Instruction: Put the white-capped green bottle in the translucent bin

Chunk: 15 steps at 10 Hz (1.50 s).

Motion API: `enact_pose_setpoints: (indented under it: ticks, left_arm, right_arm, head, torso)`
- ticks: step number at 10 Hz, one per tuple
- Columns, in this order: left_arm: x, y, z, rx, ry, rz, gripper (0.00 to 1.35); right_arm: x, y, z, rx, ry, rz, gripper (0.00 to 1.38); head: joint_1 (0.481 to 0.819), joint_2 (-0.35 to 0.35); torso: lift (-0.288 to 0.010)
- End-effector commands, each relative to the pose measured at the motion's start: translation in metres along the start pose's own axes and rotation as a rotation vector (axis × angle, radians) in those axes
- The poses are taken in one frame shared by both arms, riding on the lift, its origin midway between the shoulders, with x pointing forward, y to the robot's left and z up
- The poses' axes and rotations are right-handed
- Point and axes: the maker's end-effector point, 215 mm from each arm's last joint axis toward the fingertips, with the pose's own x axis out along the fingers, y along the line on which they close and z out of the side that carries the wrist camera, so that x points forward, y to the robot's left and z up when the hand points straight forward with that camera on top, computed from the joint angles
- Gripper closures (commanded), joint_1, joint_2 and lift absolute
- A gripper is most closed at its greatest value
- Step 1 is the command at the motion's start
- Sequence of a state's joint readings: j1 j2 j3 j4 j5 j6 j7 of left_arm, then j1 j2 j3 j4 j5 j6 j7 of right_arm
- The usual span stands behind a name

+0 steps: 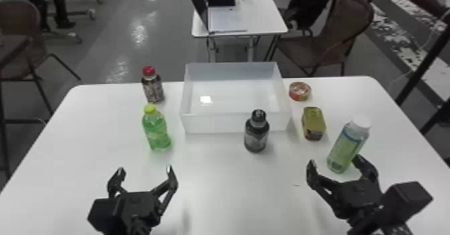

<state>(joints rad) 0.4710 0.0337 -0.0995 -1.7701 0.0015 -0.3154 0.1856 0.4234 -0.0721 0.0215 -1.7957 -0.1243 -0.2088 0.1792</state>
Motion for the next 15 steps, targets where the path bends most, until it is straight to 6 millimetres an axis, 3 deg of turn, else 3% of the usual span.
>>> enact_pose_setpoints:
  ticks: [1, 7, 9, 11, 13, 15]
  left_arm:
    - [0.0, 0.0, 0.0, 0.0, 0.001, 0.0, 0.15]
    - [0.0, 0.001, 0.003, 0.002, -0.009, 0.0, 0.15]
    - [0.0, 0.001, 0.005, 0.003, -0.017, 0.001, 0.15]
    - [-0.001, 0.002, 0.004, -0.001, -0.014, 0.0, 0.15]
    - [-0.001, 0.002, 0.003, -0.003, -0.013, -0.004, 0.15]
    - [0.0, 0.0, 0.003, -0.009, -0.012, -0.005, 0.15]
  right_arm:
    - [0.0, 0.0, 0.001, -0.004, -0.003, 0.001, 0.11]
    - [-0.005, -0.005, 0.001, -0.003, -0.009, -0.027, 0.11]
    - [-0.022, -0.034, -0.017, 0.021, 0.028, -0.178, 0.11]
    - [-0.021, -0.064, -0.04, 0.031, 0.063, -0.275, 0.11]
    - [0.001, -0.089, -0.045, 0.006, 0.055, -0.294, 0.11]
    - [0.016, -0.094, -0.045, -0.021, 0.048, -0.272, 0.11]
  head:
    - [0.695, 0.026]
    - [0.695, 0.024]
    - [0.695, 0.008]
    - [0.695, -0.031]
    - [0.695, -0.052]
    - [0.695, -0.073]
  torso:
    - [-0.115]
    - [-0.115]
    - [-0.115]
    - [-0.115]
    - [-0.115]
    - [-0.115]
